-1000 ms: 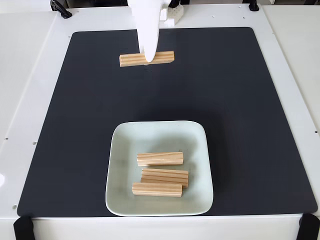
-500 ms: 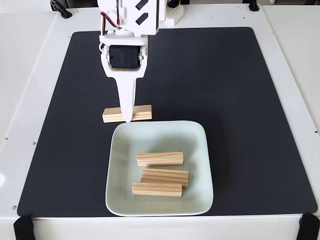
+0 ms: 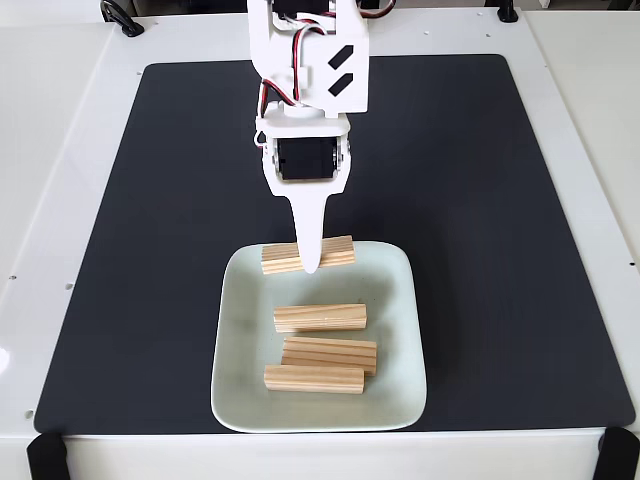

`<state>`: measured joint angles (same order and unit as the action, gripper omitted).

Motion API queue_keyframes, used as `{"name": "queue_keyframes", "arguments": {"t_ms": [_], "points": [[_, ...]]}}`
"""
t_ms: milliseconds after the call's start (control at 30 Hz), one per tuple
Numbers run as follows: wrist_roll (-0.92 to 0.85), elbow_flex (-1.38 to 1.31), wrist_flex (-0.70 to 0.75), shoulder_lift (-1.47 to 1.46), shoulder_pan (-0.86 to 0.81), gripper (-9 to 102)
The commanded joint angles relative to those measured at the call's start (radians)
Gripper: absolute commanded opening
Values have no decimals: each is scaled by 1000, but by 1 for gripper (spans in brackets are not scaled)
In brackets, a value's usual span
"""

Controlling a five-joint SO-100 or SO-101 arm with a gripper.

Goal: Pick up the wooden block and place them on the plate.

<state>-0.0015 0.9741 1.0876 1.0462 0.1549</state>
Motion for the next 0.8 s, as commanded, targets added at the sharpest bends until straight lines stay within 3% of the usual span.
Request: {"name": "queue_keyframes", "arguments": {"t_ms": [0,767], "points": [[17,-41,-2,11,23,0],[6,-35,-64,-29,14,-1]]}}
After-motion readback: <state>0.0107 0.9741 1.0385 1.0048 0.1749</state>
